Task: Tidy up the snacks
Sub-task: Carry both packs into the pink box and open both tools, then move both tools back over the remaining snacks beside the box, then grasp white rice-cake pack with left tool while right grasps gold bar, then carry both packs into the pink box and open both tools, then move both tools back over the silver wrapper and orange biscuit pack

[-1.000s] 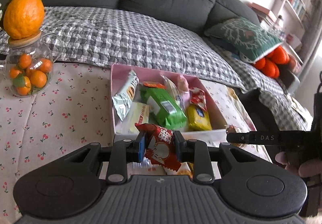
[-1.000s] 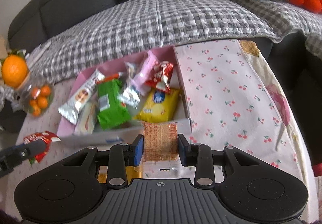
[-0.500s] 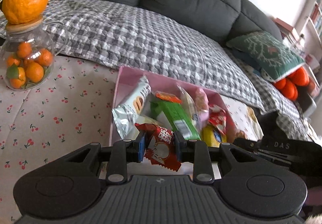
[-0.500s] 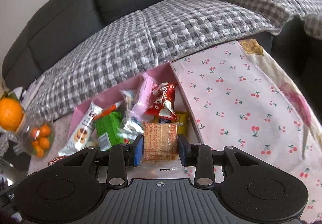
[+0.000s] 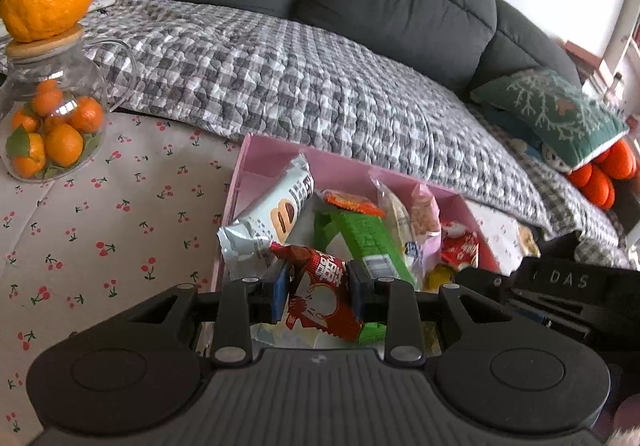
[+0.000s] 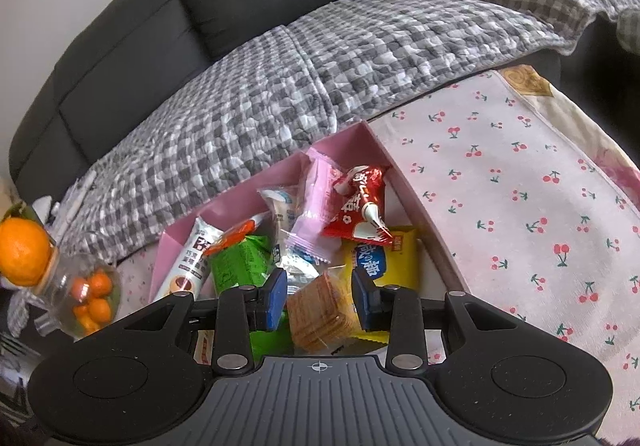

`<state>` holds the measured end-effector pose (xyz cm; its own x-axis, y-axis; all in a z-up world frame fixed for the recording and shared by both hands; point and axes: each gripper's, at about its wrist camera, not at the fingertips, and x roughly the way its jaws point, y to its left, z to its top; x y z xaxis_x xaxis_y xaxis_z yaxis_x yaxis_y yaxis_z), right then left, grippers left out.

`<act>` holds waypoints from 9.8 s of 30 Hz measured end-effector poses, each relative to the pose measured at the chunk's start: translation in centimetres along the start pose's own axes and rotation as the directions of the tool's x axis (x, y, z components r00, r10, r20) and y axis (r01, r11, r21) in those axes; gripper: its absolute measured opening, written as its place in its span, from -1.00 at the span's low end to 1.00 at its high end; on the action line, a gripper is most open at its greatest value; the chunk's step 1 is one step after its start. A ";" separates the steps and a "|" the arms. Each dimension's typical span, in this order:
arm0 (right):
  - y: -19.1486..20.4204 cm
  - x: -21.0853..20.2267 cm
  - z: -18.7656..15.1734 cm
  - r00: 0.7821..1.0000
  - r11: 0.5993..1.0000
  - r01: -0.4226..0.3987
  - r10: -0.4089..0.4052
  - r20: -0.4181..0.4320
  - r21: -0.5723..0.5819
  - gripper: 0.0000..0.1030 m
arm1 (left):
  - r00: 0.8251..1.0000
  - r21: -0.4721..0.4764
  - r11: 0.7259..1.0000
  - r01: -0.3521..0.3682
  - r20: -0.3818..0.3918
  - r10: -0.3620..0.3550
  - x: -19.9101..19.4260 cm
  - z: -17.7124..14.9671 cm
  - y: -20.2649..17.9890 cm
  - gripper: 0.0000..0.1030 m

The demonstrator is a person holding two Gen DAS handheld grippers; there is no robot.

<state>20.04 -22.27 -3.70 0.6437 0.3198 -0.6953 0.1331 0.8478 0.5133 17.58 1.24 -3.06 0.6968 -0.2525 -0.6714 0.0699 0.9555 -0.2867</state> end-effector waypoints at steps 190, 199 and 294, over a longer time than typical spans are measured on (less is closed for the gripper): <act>-4.1 -6.2 -0.1 0.982 0.999 0.038 -0.040 -0.183 -0.015 -0.42 | 0.981 0.273 0.959 0.082 -0.194 -0.029 -6.7 0.4 -0.9 -0.63; -3.3 -4.4 1.5 0.995 0.999 -0.025 0.023 -0.100 -0.022 -0.42 | 0.986 0.227 0.973 0.030 -0.165 0.008 -3.4 4.2 -1.2 -0.63; 1.6 -2.7 -5.5 0.917 0.982 0.031 -0.102 -0.385 -0.186 0.66 | 0.951 0.320 0.946 -0.044 -0.277 0.138 -5.7 -7.8 -1.7 0.24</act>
<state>14.37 -19.49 -3.75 0.2865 0.3694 -0.8840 0.0107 0.9214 0.3885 7.90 -0.13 -4.10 0.4745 -0.1505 -0.8673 0.2638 0.9643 -0.0230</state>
